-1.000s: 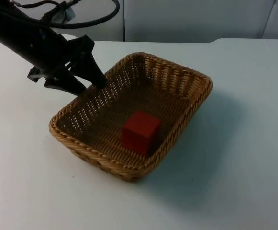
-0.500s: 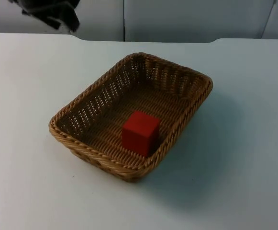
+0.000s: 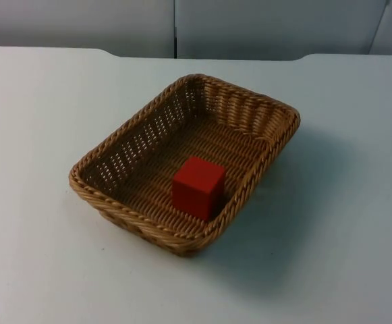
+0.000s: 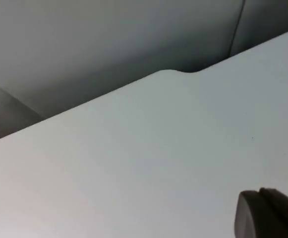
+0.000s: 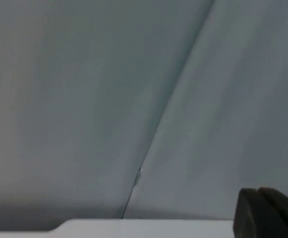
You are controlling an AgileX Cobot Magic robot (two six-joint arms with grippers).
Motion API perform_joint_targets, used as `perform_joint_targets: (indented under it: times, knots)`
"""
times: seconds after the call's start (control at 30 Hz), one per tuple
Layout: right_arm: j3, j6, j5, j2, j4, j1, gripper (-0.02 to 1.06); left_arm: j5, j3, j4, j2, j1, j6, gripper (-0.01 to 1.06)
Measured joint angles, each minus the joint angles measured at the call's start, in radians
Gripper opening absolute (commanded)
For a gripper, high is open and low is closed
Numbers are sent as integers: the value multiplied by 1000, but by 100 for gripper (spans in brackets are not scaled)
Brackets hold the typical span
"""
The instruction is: Pick up the basket with the left hand and place the cube into the basket with the right hand.
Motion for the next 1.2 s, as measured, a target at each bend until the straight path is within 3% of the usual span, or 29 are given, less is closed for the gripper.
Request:
perform_joint_targets:
  times: [0.13, 0.27, 0.3, 0.43, 0.47, 0.57, 0.63, 0.67, 0.8, 0.83, 0.93, 1.1, 1.2]
  knots:
    - [133, 69, -14, -185, -21, 0, 0, -8, 117, -5, -194, 51, -6, 0]
    - [587, 160, -173, -493, -24, 0, 0, -156, 456, -49, -479, 58, -6, 0]
    - [587, 160, -173, -493, -24, 0, 0, -156, 456, -49, -479, 58, -6, 0]
    - [981, 192, -284, -743, 21, 0, 0, -356, 902, -136, -821, 58, -2, 0]
    - [981, 192, -284, -743, 21, 0, 0, -356, 902, -136, -821, 58, -2, 0]
    - [1192, 192, -289, -924, 79, 0, 0, -473, 1190, -153, -1095, 58, 0, 0]
    - [1268, 140, -282, -1029, 166, 0, 0, -497, 1340, -155, -1273, 58, 0, 0]
    - [1268, 140, -282, -1029, 166, 0, 0, -497, 1340, -155, -1273, 58, 0, 0]
    - [1333, -80, -220, -1178, 419, 0, 0, -495, 1472, -159, -1601, 58, 0, 0]
    - [1333, -80, -220, -1178, 419, 0, 0, -495, 1472, -159, -1601, 58, 0, 0]
    - [1340, -250, -79, -1225, 568, 0, 0, -443, 1481, -159, -1798, 58, 0, 0]
    - [1340, -384, 48, -1231, 631, 0, 0, -349, 1482, -163, -1920, 58, 0, 0]
    - [1344, -420, 72, -1231, 645, 0, 0, -311, 1482, -163, -1926, 58, 0, 0]
